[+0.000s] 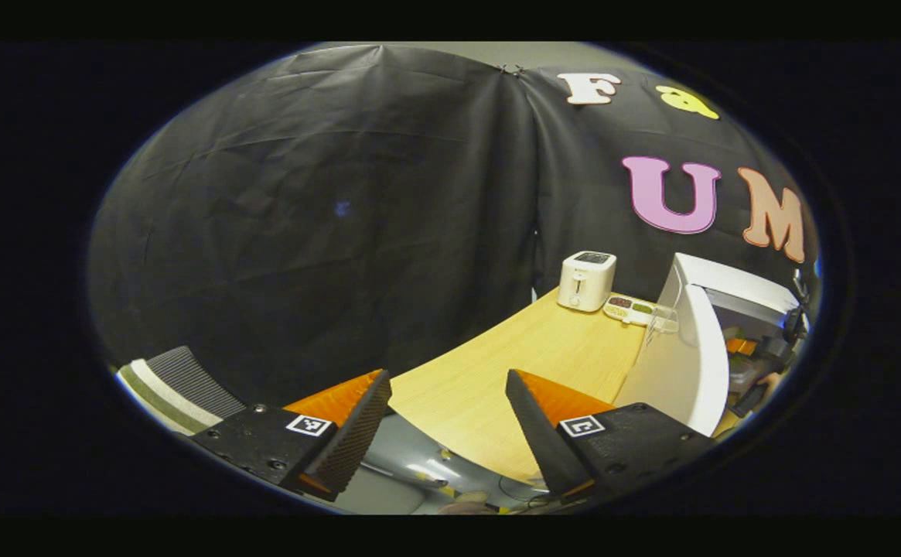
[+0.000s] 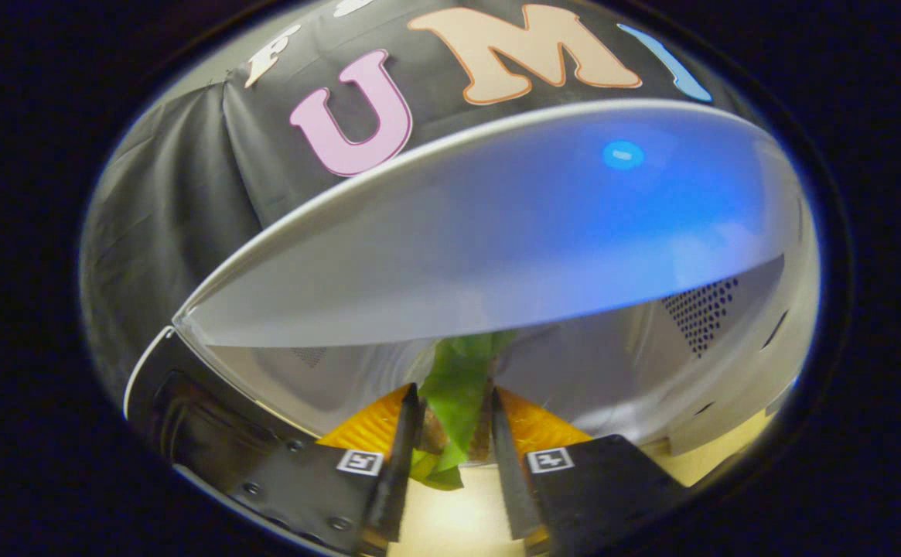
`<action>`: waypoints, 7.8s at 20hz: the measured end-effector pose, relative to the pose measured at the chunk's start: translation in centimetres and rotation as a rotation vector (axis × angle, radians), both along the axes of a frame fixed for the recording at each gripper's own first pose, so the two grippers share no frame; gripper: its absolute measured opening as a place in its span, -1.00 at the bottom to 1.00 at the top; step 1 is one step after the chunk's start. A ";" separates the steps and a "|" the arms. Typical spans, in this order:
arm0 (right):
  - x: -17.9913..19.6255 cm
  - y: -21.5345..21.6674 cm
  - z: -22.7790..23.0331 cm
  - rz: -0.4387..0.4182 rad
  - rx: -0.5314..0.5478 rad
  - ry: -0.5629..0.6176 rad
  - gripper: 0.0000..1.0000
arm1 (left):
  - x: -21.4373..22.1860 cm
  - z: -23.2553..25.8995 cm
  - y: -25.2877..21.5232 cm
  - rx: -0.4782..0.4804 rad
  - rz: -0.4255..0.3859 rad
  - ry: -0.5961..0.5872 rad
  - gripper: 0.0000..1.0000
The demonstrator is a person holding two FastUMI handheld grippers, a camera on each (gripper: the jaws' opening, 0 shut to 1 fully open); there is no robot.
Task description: Open the microwave oven with the left hand, put the food in, and close the microwave oven.
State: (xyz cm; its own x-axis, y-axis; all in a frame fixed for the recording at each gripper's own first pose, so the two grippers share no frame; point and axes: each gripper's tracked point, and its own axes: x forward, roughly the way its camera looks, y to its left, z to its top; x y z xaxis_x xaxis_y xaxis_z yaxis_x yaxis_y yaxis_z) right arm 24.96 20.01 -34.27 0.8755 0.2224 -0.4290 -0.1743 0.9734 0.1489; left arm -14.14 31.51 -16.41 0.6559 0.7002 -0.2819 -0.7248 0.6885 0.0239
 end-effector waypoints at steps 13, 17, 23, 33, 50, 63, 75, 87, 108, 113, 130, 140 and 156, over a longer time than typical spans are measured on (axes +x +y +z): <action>-2.1 -2.9 2.3 0.013 -0.176 -0.064 0.79 | 1.2 0.0 -1.3 -0.020 -0.092 -0.027 0.83; -5.6 -2.7 4.0 0.035 -0.178 -0.093 0.86 | 1.5 -0.3 -1.9 -0.026 -0.154 -0.028 0.83; -11.1 -2.2 7.5 0.050 -0.164 -0.134 0.95 | 2.5 -0.9 -3.6 -0.052 -0.281 -0.025 0.53; -17.2 -4.4 13.0 -0.067 -0.150 -0.196 0.84 | 3.9 -2.5 -6.7 -0.038 -0.561 0.074 -0.41; -24.2 -9.9 18.9 -0.324 -0.171 -0.282 0.84 | 5.1 -3.7 -13.2 -0.056 -0.906 0.113 -0.99; -23.7 -17.8 20.9 -0.375 -0.203 -0.264 0.84 | 7.7 -2.8 -19.2 -0.073 -0.919 0.095 -0.98; -19.4 -23.2 21.6 -0.296 -0.174 -0.257 0.84 | 11.0 -2.7 -25.9 -0.085 -0.838 0.078 -0.99; -17.3 -25.9 22.9 -0.175 -0.151 -0.277 0.84 | 15.4 -2.8 -33.0 -0.070 -0.805 0.033 -0.97; -18.4 -31.5 24.4 -0.200 -0.136 -0.275 0.84 | 23.9 -1.2 -41.9 -0.056 -0.898 -0.013 -0.92; -18.6 -33.0 24.3 -0.234 -0.129 -0.273 0.84 | 25.8 -2.0 -42.9 -0.089 -0.891 -0.008 -0.98; -18.8 -36.1 24.4 -0.292 -0.117 -0.267 0.84 | 28.8 -2.8 -42.1 -0.054 -0.823 0.007 -0.98; -18.1 -38.1 25.2 -0.326 -0.146 -0.280 0.84 | 29.1 -2.7 -42.0 -0.025 -0.808 0.017 -0.98; -18.5 -39.4 26.6 -0.356 -0.173 -0.309 0.84 | 30.0 -2.1 -41.4 -0.009 -0.805 -0.023 -1.00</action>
State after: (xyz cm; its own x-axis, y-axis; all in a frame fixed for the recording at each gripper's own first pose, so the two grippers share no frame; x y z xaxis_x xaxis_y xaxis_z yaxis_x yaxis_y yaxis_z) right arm 6.46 -19.39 -7.66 0.9761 -0.1649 -0.1417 0.1629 0.9863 -0.0262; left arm 15.83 -9.90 -18.55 0.9640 0.0080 -0.2657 -0.0064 1.0000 0.0068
